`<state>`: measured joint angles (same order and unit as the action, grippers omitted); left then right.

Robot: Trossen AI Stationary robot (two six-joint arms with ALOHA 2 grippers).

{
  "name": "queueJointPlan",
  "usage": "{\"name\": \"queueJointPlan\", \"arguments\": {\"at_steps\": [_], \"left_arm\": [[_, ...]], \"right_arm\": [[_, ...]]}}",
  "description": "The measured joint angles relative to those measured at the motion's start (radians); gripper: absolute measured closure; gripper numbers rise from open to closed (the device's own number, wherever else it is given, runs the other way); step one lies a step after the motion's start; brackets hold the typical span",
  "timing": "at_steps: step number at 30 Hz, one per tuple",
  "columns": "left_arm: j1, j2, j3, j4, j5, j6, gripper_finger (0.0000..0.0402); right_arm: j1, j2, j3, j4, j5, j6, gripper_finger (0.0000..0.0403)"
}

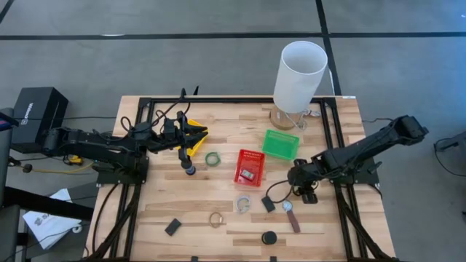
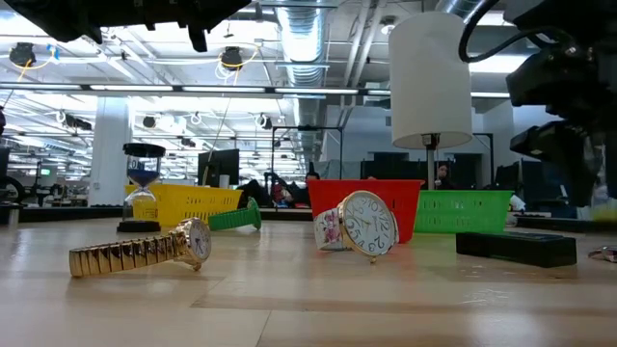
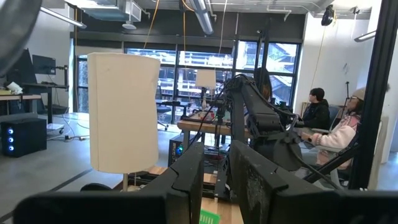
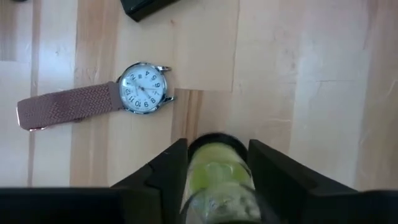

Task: Pick & Place Office items
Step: Put the top right black hourglass into the green bin

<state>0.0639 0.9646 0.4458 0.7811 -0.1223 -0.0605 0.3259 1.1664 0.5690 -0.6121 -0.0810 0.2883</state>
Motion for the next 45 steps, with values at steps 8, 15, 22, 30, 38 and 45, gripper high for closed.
{"name": "queueJointPlan", "arguments": {"at_steps": [8,15,22,30,38,45], "left_arm": [[0.000,0.000,0.000,0.000,0.000,0.000,0.0327],[0.000,0.000,0.000,0.000,0.000,0.000,0.0327],[0.000,0.000,0.000,0.000,0.000,0.000,0.0327],[0.000,0.000,0.000,0.000,0.000,0.000,0.0327],[0.000,0.000,0.000,0.000,0.000,0.000,0.0327],[0.000,0.000,0.000,0.000,0.000,0.001,0.0327]], "right_arm": [[-0.082,-0.002,0.013,-0.014,0.000,-0.072,0.0250],[-0.183,-0.002,0.125,-0.021,0.000,-0.222,0.0256],[-0.342,-0.002,0.265,-0.106,0.049,-0.452,0.0256],[-0.571,0.042,0.305,-0.112,0.056,-0.638,0.0256],[-0.688,0.227,0.305,0.002,0.025,-0.735,0.0256],[-0.722,0.351,0.324,0.017,-0.001,-0.744,0.0256]]}}
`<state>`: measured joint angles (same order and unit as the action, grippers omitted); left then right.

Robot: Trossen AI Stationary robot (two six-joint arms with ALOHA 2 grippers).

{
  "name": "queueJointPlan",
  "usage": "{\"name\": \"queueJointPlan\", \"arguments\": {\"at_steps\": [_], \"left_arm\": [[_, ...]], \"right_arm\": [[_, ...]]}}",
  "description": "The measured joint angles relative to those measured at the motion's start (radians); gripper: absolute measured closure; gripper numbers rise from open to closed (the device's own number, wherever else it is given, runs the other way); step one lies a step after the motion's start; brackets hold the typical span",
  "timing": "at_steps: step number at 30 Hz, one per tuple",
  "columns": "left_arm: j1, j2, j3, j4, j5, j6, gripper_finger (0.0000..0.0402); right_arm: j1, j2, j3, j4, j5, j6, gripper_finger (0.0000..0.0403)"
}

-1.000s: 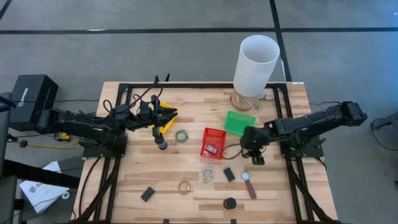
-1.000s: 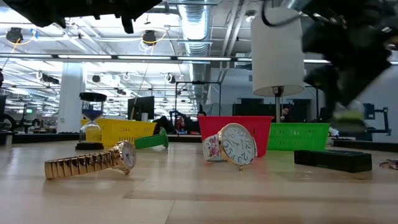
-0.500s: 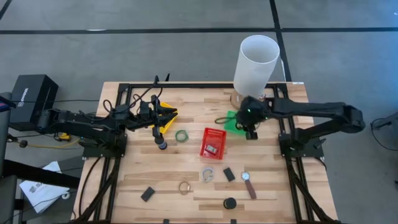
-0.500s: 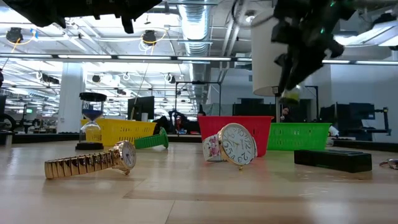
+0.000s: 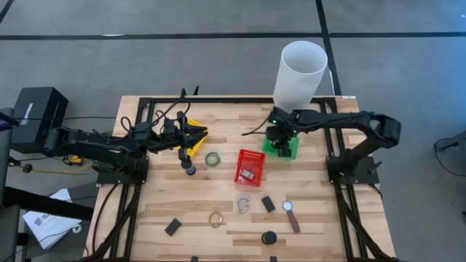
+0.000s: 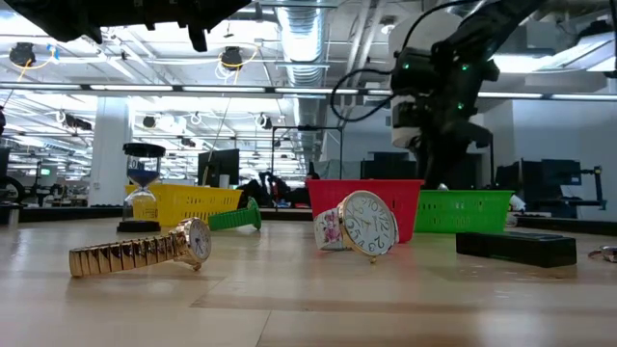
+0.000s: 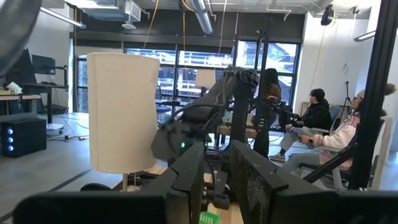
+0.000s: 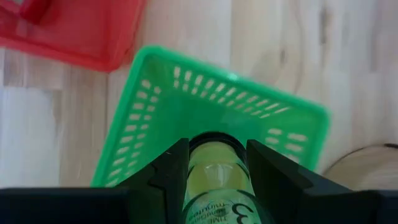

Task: Pick & Place Office items
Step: Put the top right black hourglass into the green bin, then put the green wristwatch into the yellow bin

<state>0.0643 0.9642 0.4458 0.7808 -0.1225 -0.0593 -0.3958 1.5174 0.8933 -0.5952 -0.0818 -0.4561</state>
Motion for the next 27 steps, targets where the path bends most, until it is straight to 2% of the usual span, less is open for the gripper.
{"name": "queueJointPlan", "arguments": {"at_steps": [4,8,14,21,27], "left_arm": [[0.000,0.000,0.000,-0.001,0.000,0.001,0.0327],[0.000,0.000,0.000,-0.003,0.000,0.001,0.0327],[0.000,0.000,0.000,-0.004,0.000,0.002,0.0327],[0.000,0.000,0.000,-0.004,0.000,0.002,0.0327],[0.000,0.000,0.000,-0.004,0.000,0.002,0.0327]], "right_arm": [[0.000,0.062,0.027,0.003,-0.004,-0.018,0.0246],[0.000,0.127,0.062,0.001,-0.004,-0.042,0.0272],[0.000,0.194,0.145,-0.052,-0.003,-0.052,0.0270],[0.003,0.204,0.241,-0.156,-0.001,-0.052,0.0174],[0.003,0.204,0.319,-0.242,0.000,-0.050,0.0165]]}}
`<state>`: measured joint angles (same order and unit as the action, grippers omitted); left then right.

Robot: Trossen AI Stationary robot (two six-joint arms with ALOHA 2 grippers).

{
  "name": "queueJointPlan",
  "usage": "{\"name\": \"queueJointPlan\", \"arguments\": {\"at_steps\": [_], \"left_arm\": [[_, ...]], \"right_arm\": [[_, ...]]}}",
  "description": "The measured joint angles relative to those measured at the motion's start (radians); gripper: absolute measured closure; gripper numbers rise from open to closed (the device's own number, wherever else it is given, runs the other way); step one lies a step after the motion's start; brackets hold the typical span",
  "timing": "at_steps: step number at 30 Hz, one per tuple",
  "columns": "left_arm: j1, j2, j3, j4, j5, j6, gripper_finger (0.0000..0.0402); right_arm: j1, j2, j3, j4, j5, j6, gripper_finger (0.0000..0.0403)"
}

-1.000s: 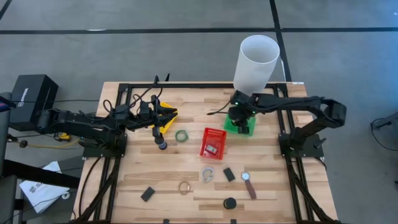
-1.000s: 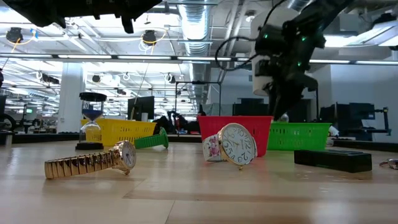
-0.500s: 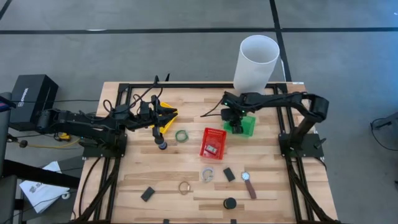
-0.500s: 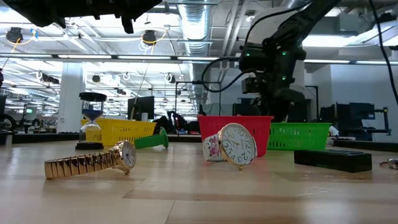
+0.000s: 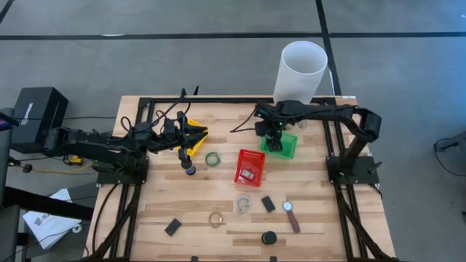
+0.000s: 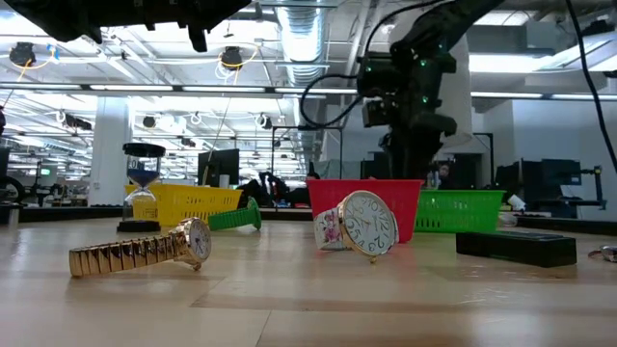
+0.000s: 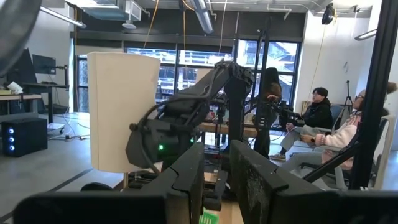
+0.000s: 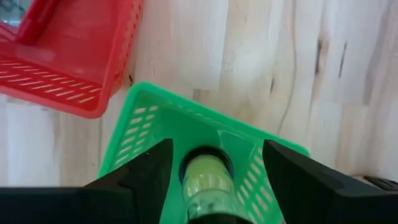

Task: Pick & Place Office items
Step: Put the green wristwatch into the yellow bin

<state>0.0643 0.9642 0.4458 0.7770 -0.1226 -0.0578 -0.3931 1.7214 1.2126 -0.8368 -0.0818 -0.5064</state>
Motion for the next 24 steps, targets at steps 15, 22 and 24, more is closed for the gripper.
{"name": "queueJointPlan", "arguments": {"at_steps": [15,22,24], "left_arm": [[0.000,0.000,0.000,-0.005,0.000,0.000,0.0327],[0.000,0.000,0.000,-0.015,0.000,0.000,0.0327],[0.000,0.000,0.000,-0.015,0.000,-0.002,0.0327]], "right_arm": [[0.115,0.000,0.248,-0.270,0.000,0.052,0.0234],[0.188,-0.046,0.271,-0.371,-0.002,0.126,0.0250],[0.207,-0.080,0.240,-0.375,-0.015,0.169,0.0254]]}}
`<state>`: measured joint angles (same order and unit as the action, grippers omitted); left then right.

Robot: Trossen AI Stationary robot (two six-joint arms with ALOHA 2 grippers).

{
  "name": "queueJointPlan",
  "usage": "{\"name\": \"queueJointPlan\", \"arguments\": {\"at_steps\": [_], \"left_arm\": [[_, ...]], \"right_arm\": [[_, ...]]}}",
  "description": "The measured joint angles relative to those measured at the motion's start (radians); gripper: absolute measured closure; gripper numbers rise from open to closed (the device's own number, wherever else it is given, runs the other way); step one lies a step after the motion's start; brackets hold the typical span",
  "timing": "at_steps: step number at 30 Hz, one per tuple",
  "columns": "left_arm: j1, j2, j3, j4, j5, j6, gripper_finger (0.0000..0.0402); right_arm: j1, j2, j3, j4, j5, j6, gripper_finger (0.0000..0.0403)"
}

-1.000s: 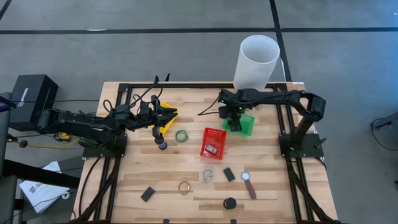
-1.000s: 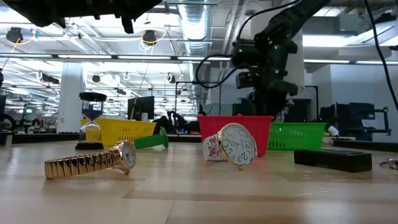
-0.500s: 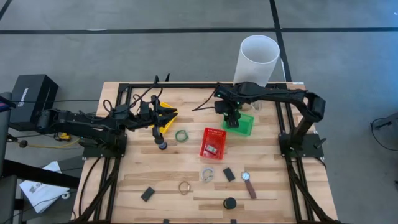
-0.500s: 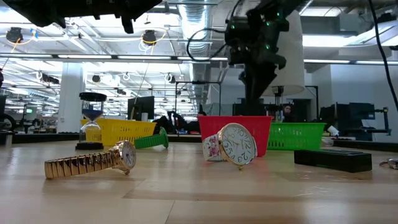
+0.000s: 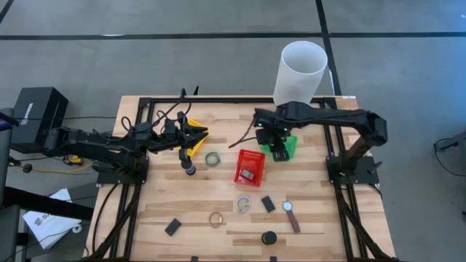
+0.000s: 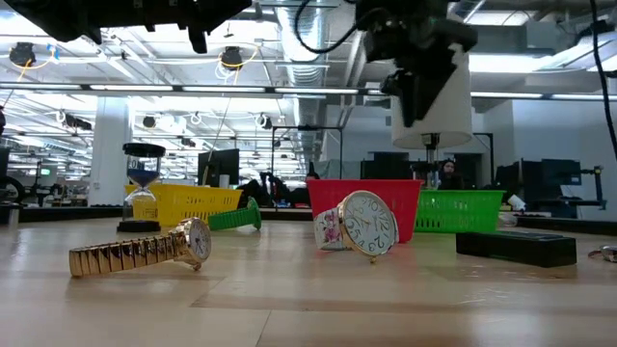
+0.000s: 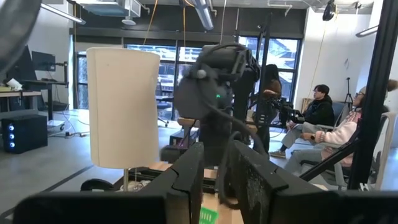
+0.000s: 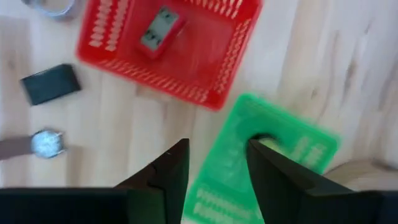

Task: Pick & Place Office items
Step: Put the green wristwatch into the yellow bin

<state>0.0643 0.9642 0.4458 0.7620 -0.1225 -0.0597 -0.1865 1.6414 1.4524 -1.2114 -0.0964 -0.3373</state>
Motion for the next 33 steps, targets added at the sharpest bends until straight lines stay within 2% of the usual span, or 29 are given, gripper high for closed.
{"name": "queueJointPlan", "arguments": {"at_steps": [3,7,15,18,22,25,28,33], "left_arm": [[0.000,0.000,0.000,-0.009,0.000,-0.001,0.0327],[0.000,0.000,0.000,-0.012,0.000,-0.001,0.0327],[0.000,0.000,0.000,-0.019,0.000,-0.001,0.0327],[-0.001,0.000,0.000,-0.034,0.000,-0.003,0.0327],[-0.005,0.001,0.000,-0.040,0.007,-0.034,0.0327],[-0.020,0.014,0.000,-0.042,0.072,-0.069,0.0327],[-0.043,0.031,0.000,-0.003,0.138,-0.074,0.0327],[-0.085,0.086,0.000,0.132,0.139,-0.050,0.0327]], "right_arm": [[0.031,-0.079,-0.082,0.042,-0.015,0.014,0.0260],[0.062,-0.211,-0.233,0.188,-0.018,0.080,0.0264],[0.140,-0.448,-0.526,0.589,-0.016,0.248,0.0266],[0.192,-0.489,-0.614,0.741,-0.016,0.269,0.0266],[0.261,-0.503,-0.711,0.940,-0.016,0.212,0.0265],[0.294,-0.503,-0.749,1.064,-0.017,0.151,0.0265],[0.298,-0.506,-0.738,1.081,-0.017,0.141,0.0266],[0.301,-0.580,-0.704,0.971,-0.032,0.166,0.0264]]}}
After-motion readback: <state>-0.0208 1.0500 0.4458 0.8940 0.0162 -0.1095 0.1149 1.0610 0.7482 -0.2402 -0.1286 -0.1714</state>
